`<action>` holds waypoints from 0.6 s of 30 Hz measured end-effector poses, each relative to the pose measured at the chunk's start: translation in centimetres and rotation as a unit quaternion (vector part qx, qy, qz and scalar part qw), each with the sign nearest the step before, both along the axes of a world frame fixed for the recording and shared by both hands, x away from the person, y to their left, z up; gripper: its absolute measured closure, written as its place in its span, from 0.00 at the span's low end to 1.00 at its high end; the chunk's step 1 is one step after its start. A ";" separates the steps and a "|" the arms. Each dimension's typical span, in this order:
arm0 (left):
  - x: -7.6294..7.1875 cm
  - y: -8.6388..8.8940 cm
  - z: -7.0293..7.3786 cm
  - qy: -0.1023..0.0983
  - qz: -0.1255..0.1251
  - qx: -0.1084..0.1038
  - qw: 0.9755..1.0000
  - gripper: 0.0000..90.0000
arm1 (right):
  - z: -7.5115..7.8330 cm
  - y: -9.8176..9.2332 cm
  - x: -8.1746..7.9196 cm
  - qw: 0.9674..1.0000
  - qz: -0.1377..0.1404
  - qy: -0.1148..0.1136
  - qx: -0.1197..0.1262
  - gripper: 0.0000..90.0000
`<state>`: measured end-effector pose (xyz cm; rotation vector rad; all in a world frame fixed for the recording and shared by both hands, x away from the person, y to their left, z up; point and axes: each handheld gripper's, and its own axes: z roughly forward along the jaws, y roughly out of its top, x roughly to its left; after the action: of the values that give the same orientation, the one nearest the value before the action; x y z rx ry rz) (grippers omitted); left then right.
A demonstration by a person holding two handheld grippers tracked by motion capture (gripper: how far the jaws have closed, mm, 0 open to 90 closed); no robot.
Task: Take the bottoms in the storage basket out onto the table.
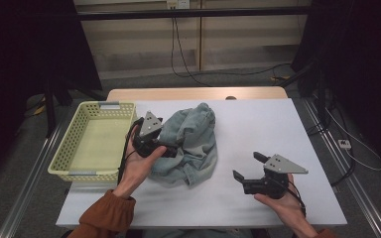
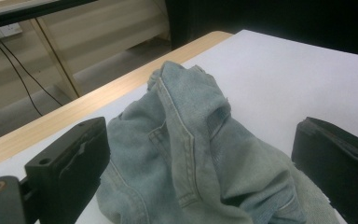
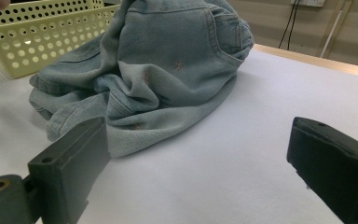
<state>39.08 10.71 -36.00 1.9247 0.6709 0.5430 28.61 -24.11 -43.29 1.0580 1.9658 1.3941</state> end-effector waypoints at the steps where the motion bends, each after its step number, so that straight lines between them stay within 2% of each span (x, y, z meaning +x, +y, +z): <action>1: -0.1 0.2 0.1 -0.001 0.002 0.003 1.000 0.05 | 0.0 0.0 0.0 1.000 0.000 0.000 0.000 0.06; 8: -0.7 1.6 0.7 -0.011 0.015 0.005 1.000 0.05 | 0.0 0.0 0.0 1.000 -0.002 0.000 0.000 0.06; 14: -1.2 2.6 0.7 -0.013 0.023 0.008 1.000 0.05 | 0.0 0.0 0.1 1.000 -0.005 0.000 0.001 0.05; 16: -1.3 2.9 0.7 -0.013 0.025 0.003 1.000 0.06 | 0.0 0.0 0.1 1.000 -0.005 0.000 0.001 0.05; 18: -1.5 3.2 0.7 -0.017 0.029 0.008 0.999 0.06 | 0.0 0.0 0.1 1.000 -0.004 0.000 0.001 0.05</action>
<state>37.58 13.96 -35.30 1.9124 0.7032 0.6173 28.73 -24.10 -43.32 1.0676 1.9578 1.3924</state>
